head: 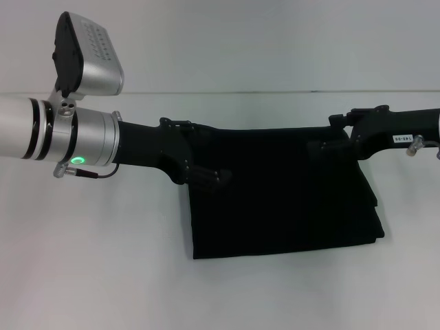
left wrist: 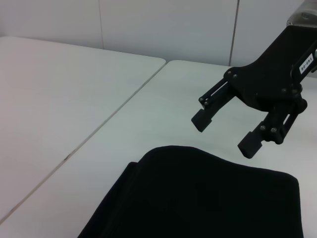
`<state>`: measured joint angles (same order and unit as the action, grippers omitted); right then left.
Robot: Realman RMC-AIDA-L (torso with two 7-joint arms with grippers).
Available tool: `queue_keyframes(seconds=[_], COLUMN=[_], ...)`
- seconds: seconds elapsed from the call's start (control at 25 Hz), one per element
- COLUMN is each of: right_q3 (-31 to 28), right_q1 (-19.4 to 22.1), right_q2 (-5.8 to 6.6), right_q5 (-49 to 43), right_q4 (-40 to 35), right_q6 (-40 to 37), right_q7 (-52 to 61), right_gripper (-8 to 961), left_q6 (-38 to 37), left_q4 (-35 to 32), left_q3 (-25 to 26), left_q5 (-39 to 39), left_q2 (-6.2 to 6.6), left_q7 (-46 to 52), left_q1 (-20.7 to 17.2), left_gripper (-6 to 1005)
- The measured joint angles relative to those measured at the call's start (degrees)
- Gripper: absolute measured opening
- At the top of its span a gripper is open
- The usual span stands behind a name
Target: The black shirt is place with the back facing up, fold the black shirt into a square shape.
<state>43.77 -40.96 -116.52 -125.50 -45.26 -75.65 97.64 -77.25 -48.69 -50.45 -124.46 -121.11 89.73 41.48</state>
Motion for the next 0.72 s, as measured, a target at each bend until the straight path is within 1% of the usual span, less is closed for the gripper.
queue_keyframes(seconds=[0.72], right_q3=[0.00], right_q1=[0.05], right_q2=[0.14], right_q5=[0.02], right_q4=[0.61], right_q6=[-0.08], right_q7=[0.00], right_gripper=[868], left_q6=[0.00], left_q4=[0.00], left_q3=[0.08], left_q5=[-0.01], left_q2=[0.00], left_q7=[0.00], left_q1=[0.00], left_gripper=[920])
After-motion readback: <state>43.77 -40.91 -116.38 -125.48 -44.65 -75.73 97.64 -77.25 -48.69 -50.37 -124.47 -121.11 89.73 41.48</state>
